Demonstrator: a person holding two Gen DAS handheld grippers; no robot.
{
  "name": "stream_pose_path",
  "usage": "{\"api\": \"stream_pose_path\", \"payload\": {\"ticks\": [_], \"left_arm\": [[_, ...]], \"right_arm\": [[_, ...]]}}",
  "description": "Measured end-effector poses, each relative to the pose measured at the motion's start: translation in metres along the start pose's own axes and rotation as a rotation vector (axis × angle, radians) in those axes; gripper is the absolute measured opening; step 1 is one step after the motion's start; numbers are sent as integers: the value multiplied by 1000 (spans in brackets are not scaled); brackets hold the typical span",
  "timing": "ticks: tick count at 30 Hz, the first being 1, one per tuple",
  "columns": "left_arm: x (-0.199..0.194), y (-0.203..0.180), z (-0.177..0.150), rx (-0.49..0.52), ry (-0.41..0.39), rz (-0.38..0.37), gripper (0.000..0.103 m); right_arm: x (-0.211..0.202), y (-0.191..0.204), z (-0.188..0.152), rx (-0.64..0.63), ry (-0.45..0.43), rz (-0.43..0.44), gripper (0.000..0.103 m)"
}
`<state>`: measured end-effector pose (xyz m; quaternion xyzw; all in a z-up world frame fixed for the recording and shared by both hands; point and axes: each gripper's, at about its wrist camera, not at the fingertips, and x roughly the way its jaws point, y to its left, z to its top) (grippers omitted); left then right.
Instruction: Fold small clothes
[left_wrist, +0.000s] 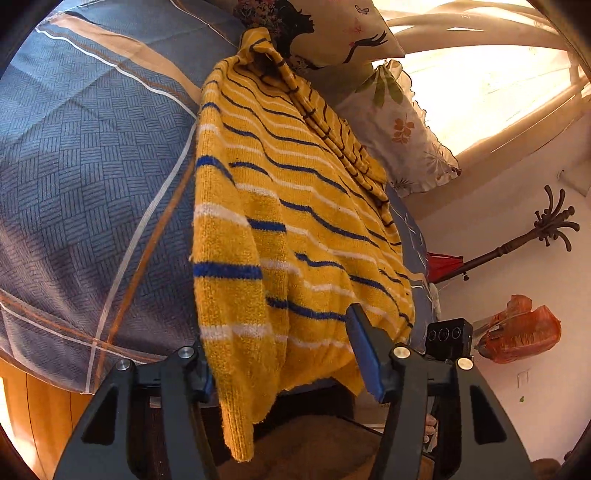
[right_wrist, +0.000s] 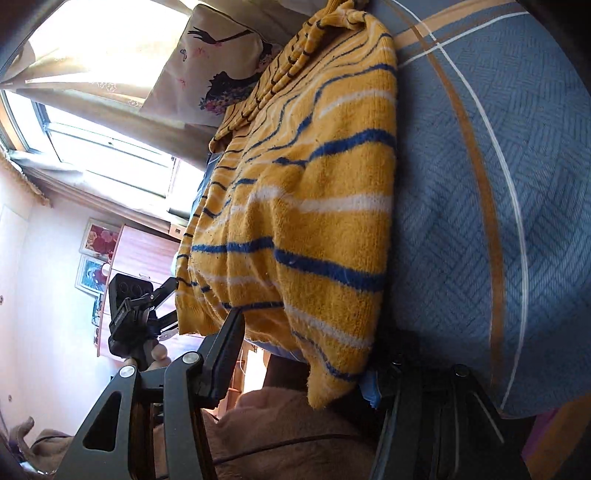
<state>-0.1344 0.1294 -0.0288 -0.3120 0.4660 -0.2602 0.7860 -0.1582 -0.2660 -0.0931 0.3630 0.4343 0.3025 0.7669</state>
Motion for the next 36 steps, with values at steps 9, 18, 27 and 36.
{"api": "stream_pose_path", "payload": {"ticks": [9, 18, 27, 36], "left_arm": [[-35, -25, 6, 42, -76, 104, 8], [-79, -54, -23, 82, -117, 72, 6], [-64, -37, 17, 29, -148, 66, 6], [-36, -62, 119, 89, -235, 85, 6]], "right_arm": [[-15, 11, 6, -62, -43, 68, 8], [-74, 24, -21, -120, -93, 190, 7], [-63, 25, 13, -131, -81, 223, 8], [-61, 64, 124, -185, -182, 163, 8]]}}
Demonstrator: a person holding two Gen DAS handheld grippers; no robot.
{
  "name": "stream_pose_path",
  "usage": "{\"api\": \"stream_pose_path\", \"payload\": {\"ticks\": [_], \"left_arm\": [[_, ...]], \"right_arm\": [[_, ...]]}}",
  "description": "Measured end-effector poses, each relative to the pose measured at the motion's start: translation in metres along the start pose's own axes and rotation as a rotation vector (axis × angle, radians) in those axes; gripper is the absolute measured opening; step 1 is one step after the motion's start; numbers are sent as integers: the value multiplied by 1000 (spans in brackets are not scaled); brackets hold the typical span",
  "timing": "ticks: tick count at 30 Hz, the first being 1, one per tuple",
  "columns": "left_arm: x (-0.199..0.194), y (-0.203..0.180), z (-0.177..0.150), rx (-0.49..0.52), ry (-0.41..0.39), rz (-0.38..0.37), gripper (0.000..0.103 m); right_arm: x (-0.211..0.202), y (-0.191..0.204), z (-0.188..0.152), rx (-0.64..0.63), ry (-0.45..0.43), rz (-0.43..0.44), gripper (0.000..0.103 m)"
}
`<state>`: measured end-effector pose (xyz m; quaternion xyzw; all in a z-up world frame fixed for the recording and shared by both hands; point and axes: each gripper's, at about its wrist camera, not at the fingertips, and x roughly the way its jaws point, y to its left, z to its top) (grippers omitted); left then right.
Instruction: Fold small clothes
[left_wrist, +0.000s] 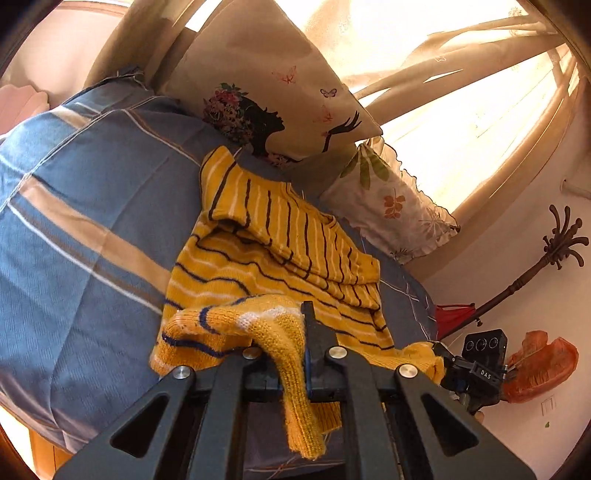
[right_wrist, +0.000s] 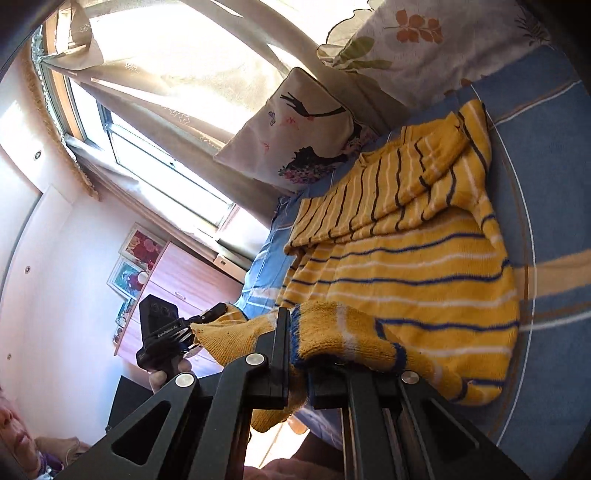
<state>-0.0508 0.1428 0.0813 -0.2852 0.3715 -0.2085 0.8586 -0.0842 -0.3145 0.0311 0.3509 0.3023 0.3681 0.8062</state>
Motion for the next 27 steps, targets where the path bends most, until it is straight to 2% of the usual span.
{"api": "stream_pose_path", "payload": {"ticks": [5, 9, 14, 19, 20, 22, 26, 27], "left_arm": [[40, -7, 56, -6, -11, 23, 6], [79, -5, 89, -23, 13, 49, 6], [134, 12, 124, -94, 72, 63, 6], [177, 37, 150, -188, 103, 63, 8], [184, 44, 154, -214, 107, 50, 11], [193, 57, 160, -277, 107, 9, 16], [208, 80, 169, -384, 117, -71, 23], [211, 84, 171, -400, 124, -79, 24]], "right_arm": [[25, -19, 56, 38, -54, -54, 8], [46, -48, 89, 111, -80, -75, 8], [71, -84, 128, 202, -74, -102, 9], [91, -132, 158, 351, -84, -75, 11], [93, -143, 163, 395, -96, -61, 13], [94, -162, 169, 474, -137, -33, 23], [84, -186, 183, 548, -242, -16, 50], [81, -190, 187, 562, -260, -7, 52]]}}
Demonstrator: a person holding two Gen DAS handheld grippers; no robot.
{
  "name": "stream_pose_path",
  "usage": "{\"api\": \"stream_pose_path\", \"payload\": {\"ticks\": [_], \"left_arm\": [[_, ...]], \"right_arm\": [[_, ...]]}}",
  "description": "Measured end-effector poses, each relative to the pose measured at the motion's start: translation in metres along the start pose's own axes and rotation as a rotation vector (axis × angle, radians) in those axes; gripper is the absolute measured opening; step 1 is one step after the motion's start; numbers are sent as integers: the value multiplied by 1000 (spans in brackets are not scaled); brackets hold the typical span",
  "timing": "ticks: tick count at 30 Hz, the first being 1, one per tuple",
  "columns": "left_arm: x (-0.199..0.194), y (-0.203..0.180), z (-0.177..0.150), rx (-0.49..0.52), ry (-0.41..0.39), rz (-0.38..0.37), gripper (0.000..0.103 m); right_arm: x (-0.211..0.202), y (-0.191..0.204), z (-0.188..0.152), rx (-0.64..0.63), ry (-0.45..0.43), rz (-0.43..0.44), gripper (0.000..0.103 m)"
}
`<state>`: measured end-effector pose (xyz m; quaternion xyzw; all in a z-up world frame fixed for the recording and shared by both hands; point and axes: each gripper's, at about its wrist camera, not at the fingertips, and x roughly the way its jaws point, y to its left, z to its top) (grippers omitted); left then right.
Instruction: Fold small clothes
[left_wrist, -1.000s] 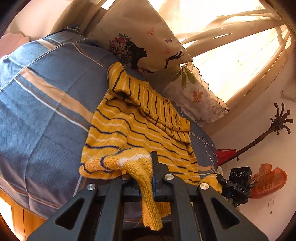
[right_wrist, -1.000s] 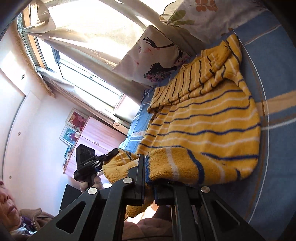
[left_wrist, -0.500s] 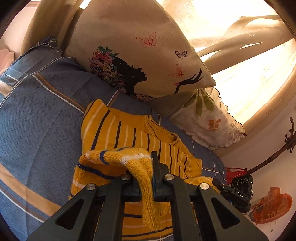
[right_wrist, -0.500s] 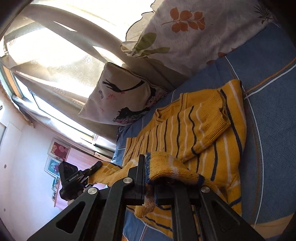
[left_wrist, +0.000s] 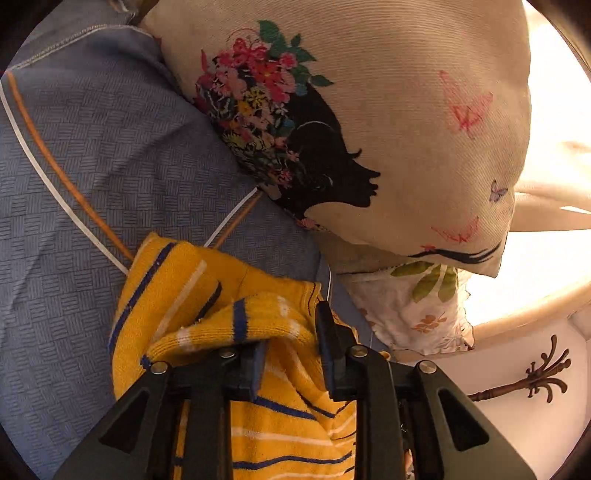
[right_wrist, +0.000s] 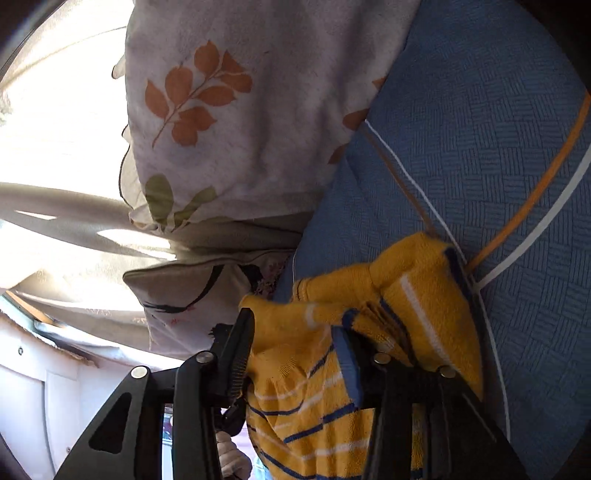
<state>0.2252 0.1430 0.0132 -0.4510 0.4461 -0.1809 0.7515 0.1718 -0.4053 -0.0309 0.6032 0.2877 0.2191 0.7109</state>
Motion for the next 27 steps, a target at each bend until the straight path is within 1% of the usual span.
{"api": "stream_pose_path", "payload": {"ticks": [2, 4, 6, 8, 9, 10, 13, 15, 17, 19, 21, 23, 25, 27], "left_arm": [[4, 4, 4, -19, 13, -9, 25], [6, 8, 9, -49, 29, -30, 25], [0, 14, 15, -93, 20, -95, 28], [-11, 17, 20, -124, -29, -122, 38], [-15, 19, 23, -139, -36, -142, 39], [-18, 20, 24, -152, -36, -147, 39], [-27, 17, 23, -144, -49, -109, 39], [-34, 16, 23, -143, -57, -109, 43], [-50, 15, 27, -141, -108, -102, 55], [-66, 15, 30, -144, -132, -115, 58], [-81, 13, 28, -125, -145, -84, 59], [-90, 8, 19, -63, -141, -16, 62], [-93, 6, 7, -7, -122, 54, 62], [-94, 7, -6, 43, -94, 104, 62]], "right_arm": [[-2, -2, 9, 14, -18, 1, 53], [-5, 0, 16, -1, -45, -28, 60], [-5, 4, 20, -21, -93, -77, 75], [-10, 3, 25, -25, -124, -111, 76], [-12, 3, 27, -25, -126, -118, 76], [-14, 5, 28, -32, -126, -126, 76], [-17, 16, 22, -96, -123, -174, 79], [-20, 21, 13, -141, -111, -205, 80], [-25, 25, 4, -180, -97, -234, 81], [-33, 29, -5, -222, -90, -270, 81], [-40, 32, -15, -267, -80, -303, 81], [-45, 35, -28, -321, -64, -333, 81], [-49, 40, -42, -400, -45, -380, 81], [-48, 46, -57, -486, -18, -429, 81]]}}
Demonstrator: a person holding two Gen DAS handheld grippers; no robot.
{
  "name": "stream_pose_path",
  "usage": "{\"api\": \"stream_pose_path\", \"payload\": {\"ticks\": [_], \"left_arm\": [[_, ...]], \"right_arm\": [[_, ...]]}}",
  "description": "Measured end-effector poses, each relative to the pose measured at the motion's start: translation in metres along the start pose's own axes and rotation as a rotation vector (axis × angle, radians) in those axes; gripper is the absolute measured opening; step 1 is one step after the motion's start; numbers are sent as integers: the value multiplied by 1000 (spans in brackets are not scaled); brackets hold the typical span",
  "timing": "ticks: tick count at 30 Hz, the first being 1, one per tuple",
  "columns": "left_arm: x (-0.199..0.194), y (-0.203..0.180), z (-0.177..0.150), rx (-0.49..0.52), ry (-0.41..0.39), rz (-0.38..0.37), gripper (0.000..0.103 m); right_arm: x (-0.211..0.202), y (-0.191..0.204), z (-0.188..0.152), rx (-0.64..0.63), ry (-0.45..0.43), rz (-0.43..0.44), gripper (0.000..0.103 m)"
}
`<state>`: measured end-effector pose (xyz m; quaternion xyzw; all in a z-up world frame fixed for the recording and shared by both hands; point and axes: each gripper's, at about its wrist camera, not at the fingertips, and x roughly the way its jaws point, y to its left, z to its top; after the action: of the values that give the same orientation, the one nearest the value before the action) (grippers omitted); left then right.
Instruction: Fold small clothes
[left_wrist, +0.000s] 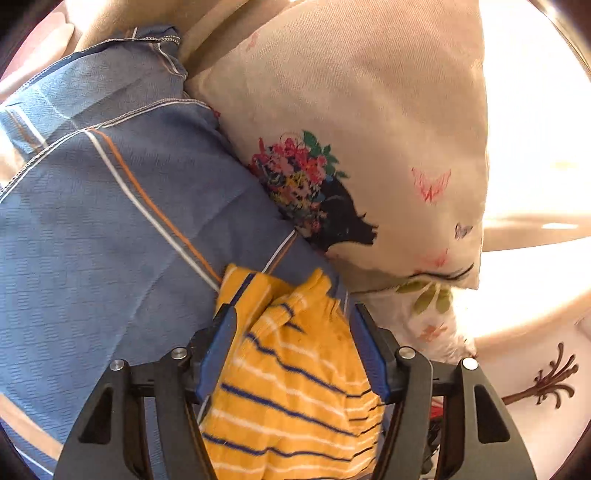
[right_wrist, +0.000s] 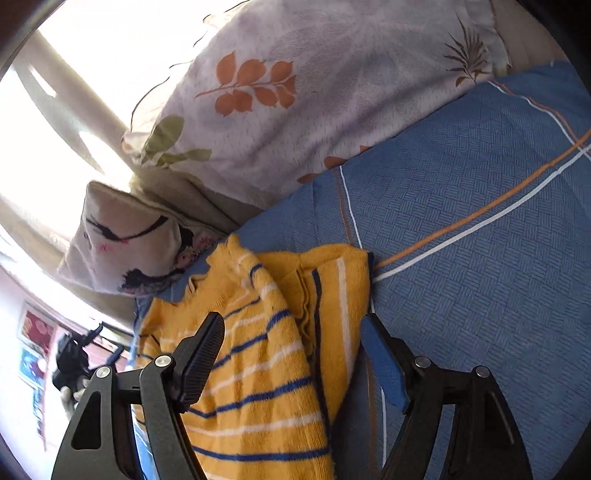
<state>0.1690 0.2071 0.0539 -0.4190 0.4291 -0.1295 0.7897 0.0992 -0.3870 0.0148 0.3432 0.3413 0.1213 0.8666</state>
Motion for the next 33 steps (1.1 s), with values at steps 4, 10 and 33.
{"api": "stream_pose_path", "payload": {"ticks": [4, 10, 33], "left_arm": [[-6, 6, -32, 103, 30, 84, 62], [-21, 22, -59, 149, 26, 139, 62], [-49, 38, -88, 353, -10, 254, 20]], "right_arm": [[11, 22, -17, -145, 68, -92, 63], [5, 14, -15, -124, 77, -214, 19], [8, 130, -55, -368, -1, -232, 58]]}}
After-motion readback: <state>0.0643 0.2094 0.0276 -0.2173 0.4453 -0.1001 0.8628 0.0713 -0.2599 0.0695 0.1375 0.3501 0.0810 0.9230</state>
